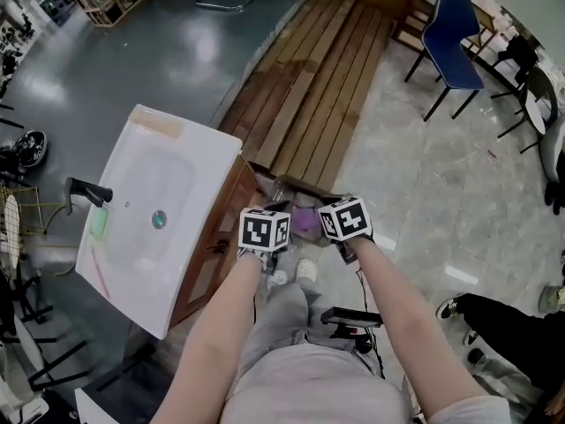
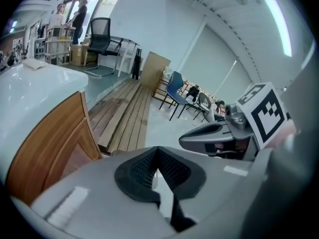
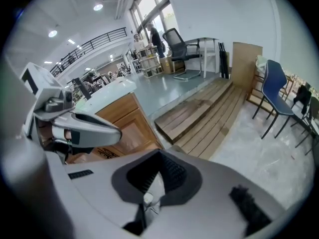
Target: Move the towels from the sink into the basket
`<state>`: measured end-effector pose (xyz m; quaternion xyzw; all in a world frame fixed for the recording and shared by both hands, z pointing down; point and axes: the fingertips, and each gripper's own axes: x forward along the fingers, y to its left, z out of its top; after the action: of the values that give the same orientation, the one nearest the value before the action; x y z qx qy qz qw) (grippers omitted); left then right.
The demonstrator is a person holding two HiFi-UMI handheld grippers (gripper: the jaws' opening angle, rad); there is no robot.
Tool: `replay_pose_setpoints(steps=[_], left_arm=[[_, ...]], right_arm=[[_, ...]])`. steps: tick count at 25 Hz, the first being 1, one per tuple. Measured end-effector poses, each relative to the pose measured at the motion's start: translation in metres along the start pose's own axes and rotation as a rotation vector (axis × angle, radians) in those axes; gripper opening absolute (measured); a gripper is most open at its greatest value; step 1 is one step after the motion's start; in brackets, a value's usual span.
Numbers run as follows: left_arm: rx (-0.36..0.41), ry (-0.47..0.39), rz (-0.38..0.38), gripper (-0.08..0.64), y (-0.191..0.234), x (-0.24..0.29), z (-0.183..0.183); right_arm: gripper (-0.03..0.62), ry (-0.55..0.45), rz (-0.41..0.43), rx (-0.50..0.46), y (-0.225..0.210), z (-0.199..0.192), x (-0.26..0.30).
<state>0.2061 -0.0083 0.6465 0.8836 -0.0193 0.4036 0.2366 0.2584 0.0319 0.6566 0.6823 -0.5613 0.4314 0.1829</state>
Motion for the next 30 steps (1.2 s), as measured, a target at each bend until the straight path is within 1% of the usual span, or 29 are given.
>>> replay_pose_setpoints(steps=[3,10,14,20,24,30], left_arm=[[0.069,-0.016,-0.012,0.005,-0.006,-0.008,0.011],[0.146,-0.082,-0.014,0.005,-0.004,-0.053,0.032],[0.171,-0.11,-0.052,0.005,-0.004,-0.081,0.03],[0.226,-0.173,-0.065,0.005,-0.003,-0.129,0.028],[0.315,-0.236,-0.045,0.005,-0.002,-0.165,0.027],[0.346,-0.331,-0.009,0.005,-0.001,-0.214,0.017]], right_arm=[[0.018,-0.025,-0.027,0.008,0.002,0.015,-0.013],[0.018,-0.085,-0.054,0.03,0.032,0.041,-0.038],[0.018,-0.128,-0.06,0.037,0.06,0.053,-0.054],[0.018,-0.215,-0.054,0.035,0.101,0.073,-0.086],[0.018,-0.273,-0.044,-0.005,0.131,0.087,-0.105],[0.018,-0.347,0.006,-0.101,0.183,0.09,-0.126]])
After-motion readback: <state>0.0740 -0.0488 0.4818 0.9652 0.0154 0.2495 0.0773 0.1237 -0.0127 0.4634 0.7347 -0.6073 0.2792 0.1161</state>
